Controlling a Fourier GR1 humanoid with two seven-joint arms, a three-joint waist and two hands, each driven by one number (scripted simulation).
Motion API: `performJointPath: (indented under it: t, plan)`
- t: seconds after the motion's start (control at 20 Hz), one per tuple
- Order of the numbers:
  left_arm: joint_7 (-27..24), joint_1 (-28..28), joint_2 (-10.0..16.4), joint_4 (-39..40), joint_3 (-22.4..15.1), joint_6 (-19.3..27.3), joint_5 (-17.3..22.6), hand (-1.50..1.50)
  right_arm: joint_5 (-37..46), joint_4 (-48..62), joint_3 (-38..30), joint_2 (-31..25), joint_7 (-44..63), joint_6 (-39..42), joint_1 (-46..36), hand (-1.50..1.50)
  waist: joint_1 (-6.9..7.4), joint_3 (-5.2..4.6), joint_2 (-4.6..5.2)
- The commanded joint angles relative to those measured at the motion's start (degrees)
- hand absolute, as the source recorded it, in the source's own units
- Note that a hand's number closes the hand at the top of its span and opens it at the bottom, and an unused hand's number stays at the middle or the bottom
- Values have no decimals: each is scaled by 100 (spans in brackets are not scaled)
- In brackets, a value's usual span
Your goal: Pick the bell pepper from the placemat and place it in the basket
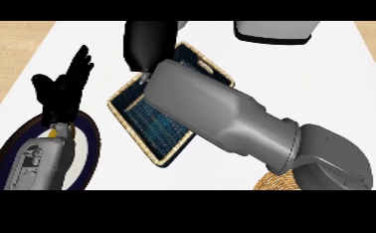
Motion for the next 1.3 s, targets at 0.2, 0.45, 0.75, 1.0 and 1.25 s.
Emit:
performJointPath:
  t: [0.2, 0.45, 0.75, 1.0, 1.25]
  plan:
    - [-155, 67, -28, 38, -3, -16, -1, 0, -641, 457, 80, 30, 351, 1043, -613, 150, -6, 5, 46]
    - [32, 58, -58, -71, -49, 69, -65, 0, -1318, 435, 68, 30, 378, 1773, -416, 150, -32, 9, 16]
    - [-103, -54, 55, 14, 74, -42, 37, 0, -1737, 599, 211, 30, 247, 1588, -236, 150, -2, 8, 56]
    - [37, 426, -57, -417, -37, 19, 3, 0, -1778, 701, 221, 30, 100, 1575, -342, 150, -93, 18, 6]
    - [-309, 276, -99, 47, -15, 49, -70, 0, -1827, 933, 418, 30, -23, 1655, -270, 150, -115, 12, 50]
